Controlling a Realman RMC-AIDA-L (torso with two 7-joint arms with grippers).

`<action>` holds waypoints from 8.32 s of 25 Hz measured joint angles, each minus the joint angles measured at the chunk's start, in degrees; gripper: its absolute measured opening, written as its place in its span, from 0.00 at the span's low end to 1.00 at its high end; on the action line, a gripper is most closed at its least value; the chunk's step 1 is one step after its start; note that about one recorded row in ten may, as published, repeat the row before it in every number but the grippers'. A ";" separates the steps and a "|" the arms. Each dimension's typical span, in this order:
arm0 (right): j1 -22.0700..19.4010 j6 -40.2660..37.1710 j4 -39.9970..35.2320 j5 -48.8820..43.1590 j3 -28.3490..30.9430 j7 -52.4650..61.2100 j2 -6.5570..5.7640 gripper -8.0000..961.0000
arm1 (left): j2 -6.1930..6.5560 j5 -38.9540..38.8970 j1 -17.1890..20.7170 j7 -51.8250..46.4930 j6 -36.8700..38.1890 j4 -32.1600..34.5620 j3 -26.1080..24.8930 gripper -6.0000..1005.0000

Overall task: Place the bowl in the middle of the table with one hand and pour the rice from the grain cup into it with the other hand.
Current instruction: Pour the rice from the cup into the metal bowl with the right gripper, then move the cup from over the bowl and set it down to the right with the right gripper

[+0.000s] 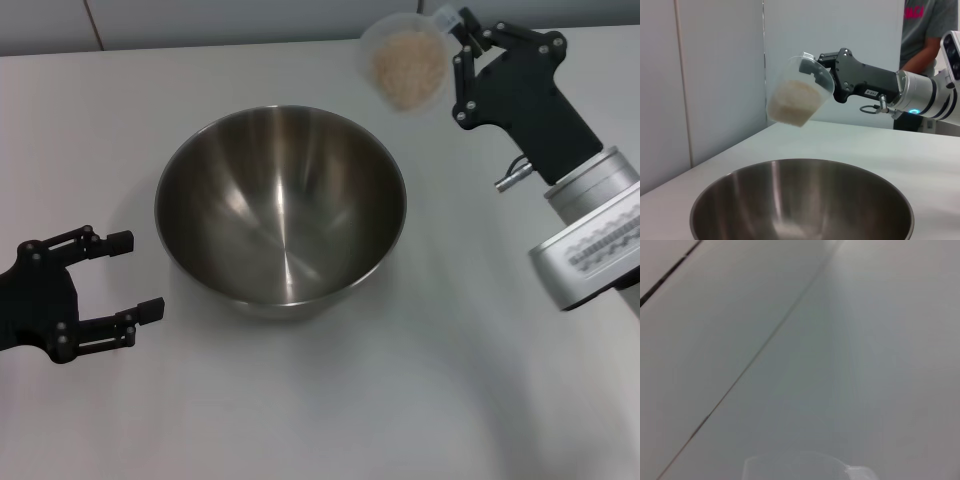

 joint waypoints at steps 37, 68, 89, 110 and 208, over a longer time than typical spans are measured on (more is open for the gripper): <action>2.72 2.77 2.17 -8.67 -0.25 -49.19 -0.11 0.02 | -0.44 0.00 -1.03 0.13 0.08 0.33 -2.19 0.81; 3.18 3.67 2.17 -14.72 -0.45 -62.79 0.04 0.02 | -0.72 0.00 -2.12 0.22 -1.12 0.23 -2.19 0.81; 2.57 3.91 3.26 -17.56 -0.44 -73.56 0.24 0.02 | -0.72 0.00 -2.11 0.22 -1.02 0.63 -2.17 0.81; 1.26 4.31 5.12 -17.41 -0.36 -72.89 0.23 0.02 | -0.62 0.00 -2.17 0.21 -1.06 0.62 -2.60 0.81; -5.89 13.43 -14.27 -17.03 6.51 45.43 -0.29 0.13 | -1.77 0.53 -2.73 1.71 -1.06 0.46 -2.46 0.81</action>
